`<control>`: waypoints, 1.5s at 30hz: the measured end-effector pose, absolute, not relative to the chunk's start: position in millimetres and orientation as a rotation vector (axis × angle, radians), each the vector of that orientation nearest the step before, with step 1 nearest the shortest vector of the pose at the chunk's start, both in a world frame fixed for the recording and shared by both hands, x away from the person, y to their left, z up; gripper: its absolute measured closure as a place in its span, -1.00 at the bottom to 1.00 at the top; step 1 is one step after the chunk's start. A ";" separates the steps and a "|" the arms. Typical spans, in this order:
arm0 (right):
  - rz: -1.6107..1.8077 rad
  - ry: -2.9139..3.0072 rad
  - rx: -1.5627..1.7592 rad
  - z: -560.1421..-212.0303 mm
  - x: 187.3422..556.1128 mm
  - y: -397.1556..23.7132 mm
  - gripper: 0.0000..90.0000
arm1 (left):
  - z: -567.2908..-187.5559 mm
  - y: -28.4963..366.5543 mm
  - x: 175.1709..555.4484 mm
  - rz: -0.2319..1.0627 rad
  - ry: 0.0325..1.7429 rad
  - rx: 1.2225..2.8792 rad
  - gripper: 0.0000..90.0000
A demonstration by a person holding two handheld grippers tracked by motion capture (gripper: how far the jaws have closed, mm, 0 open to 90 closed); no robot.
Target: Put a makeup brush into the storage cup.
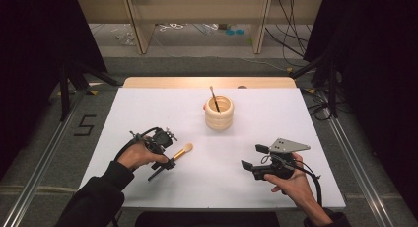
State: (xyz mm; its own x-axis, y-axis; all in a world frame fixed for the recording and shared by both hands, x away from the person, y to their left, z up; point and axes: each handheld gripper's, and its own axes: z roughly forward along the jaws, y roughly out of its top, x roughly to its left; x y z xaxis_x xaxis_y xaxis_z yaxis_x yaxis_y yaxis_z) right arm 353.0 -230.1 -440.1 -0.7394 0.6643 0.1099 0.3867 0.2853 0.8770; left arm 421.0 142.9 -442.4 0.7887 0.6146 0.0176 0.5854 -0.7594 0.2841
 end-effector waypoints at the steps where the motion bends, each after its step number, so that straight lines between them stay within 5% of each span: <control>1: 1.453 2.279 0.957 -440.7 353.7 -229.3 -0.56 | -441.9 142.2 421.9 0.155 0.929 2.728 -0.29; 45: 1.437 2.320 0.938 -441.1 353.7 -227.4 -0.54 | -457.6 126.3 442.8 0.023 0.935 2.877 0.61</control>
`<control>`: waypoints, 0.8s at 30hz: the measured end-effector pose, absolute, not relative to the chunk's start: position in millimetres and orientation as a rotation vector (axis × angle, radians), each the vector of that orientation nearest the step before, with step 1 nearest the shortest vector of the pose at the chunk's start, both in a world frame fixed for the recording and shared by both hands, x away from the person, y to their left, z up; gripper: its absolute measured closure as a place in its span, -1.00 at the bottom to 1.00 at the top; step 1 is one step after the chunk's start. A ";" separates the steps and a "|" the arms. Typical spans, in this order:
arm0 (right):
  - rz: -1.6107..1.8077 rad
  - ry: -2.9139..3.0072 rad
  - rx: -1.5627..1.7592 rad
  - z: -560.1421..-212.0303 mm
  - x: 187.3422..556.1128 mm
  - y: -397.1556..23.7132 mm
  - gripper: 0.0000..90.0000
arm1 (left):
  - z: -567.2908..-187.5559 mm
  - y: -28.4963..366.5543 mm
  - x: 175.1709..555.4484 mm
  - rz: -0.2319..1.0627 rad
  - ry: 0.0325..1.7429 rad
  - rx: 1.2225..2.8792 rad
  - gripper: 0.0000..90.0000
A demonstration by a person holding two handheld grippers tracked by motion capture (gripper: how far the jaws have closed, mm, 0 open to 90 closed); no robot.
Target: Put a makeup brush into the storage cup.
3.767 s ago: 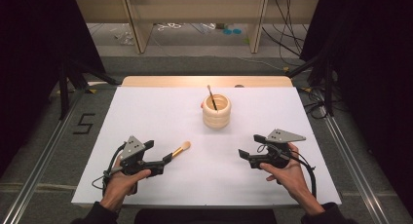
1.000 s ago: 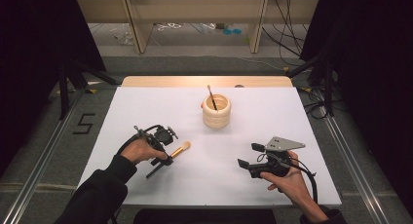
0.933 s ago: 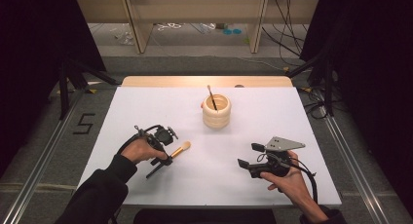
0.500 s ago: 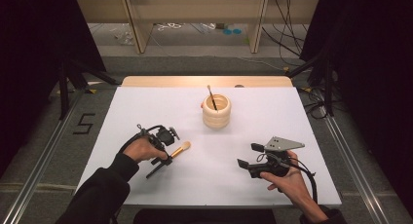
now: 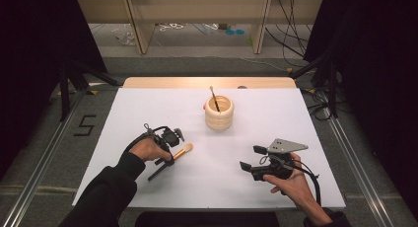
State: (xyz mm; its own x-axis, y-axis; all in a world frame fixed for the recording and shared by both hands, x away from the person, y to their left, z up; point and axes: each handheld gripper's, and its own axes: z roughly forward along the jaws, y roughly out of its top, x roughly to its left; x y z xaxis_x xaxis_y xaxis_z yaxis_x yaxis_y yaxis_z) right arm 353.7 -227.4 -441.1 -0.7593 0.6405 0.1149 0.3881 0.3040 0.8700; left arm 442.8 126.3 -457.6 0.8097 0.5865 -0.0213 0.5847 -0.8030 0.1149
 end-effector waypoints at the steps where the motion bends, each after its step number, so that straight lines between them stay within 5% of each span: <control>1: 1.448 2.317 0.932 -441.7 354.2 -227.0 -0.54 | -458.7 126.6 442.9 0.031 0.931 2.871 0.63; 24: 1.412 2.346 0.954 -440.6 352.9 -227.4 -0.53 | -455.2 128.9 443.1 0.052 0.848 2.883 0.74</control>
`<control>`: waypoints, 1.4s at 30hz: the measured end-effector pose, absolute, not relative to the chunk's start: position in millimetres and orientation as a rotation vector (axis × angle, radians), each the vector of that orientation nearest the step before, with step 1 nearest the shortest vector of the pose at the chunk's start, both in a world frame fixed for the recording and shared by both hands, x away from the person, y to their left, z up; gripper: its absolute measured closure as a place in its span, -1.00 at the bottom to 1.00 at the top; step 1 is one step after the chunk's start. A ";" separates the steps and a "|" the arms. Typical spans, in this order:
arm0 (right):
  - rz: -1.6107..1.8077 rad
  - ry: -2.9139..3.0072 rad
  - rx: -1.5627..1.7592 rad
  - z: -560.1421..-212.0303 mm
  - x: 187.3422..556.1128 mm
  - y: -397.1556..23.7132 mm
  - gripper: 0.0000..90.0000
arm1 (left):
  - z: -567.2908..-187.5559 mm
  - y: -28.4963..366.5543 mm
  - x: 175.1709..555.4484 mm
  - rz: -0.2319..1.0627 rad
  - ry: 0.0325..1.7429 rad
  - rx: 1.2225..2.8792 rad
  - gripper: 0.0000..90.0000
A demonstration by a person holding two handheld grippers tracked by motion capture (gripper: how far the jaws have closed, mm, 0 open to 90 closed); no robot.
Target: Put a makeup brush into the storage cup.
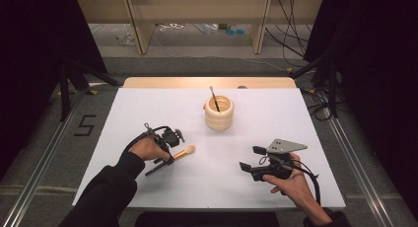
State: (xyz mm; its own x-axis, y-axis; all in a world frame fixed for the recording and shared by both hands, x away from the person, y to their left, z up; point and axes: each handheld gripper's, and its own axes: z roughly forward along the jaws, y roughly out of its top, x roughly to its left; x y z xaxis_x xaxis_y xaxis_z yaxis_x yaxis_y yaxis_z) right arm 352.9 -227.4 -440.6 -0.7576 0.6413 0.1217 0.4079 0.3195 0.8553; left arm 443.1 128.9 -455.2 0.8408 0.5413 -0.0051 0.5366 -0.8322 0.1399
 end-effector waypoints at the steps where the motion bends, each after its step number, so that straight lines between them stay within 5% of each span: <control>1: 1.412 2.345 0.954 -440.5 352.9 -227.5 -0.53 | -451.7 132.2 444.6 0.055 0.862 2.878 0.74; 42: 1.515 2.301 0.964 -439.7 357.1 -223.6 -0.53 | -411.4 137.2 426.5 0.107 0.825 2.368 0.74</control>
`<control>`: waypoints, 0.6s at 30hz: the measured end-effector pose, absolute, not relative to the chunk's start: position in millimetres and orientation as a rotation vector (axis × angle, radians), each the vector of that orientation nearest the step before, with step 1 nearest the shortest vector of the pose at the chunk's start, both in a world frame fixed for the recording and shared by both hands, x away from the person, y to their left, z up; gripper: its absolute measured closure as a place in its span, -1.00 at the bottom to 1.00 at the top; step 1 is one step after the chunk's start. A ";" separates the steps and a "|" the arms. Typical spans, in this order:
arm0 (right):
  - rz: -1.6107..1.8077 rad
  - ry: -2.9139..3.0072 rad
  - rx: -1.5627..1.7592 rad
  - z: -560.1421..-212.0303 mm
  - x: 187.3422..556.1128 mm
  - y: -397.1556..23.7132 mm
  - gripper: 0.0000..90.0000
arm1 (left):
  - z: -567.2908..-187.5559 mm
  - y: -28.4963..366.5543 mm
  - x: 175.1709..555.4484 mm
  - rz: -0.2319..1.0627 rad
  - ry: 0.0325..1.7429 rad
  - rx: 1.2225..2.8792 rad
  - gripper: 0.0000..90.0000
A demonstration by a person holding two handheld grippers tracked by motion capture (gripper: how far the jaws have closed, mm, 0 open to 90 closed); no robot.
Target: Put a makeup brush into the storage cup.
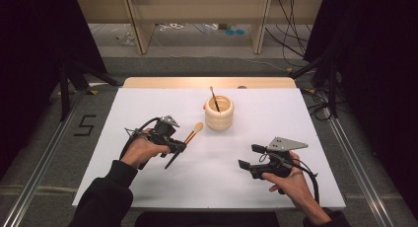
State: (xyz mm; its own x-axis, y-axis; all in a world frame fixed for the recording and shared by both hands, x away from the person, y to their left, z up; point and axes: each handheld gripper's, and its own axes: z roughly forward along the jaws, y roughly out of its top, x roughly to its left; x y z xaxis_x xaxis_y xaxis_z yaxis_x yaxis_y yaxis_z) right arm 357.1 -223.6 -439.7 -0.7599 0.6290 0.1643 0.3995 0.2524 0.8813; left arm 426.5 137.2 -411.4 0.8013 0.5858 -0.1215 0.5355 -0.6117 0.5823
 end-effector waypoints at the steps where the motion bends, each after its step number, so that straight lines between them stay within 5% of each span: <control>1: 1.523 2.291 0.964 -439.5 357.6 -223.0 -0.53 | -409.8 136.9 426.0 0.116 0.820 2.356 0.74; 18: 1.757 2.171 1.009 -422.0 382.5 -193.1 -0.56 | -392.3 122.5 422.0 0.124 0.858 2.080 0.74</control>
State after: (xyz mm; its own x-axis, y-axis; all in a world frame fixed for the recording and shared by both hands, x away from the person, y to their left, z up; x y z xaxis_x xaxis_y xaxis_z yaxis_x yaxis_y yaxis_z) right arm 382.5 -193.1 -422.0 -0.7561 0.5941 0.2744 0.3922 0.0757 0.9167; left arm 422.0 122.5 -392.3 0.7588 0.6157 -0.2126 0.5303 -0.3945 0.7504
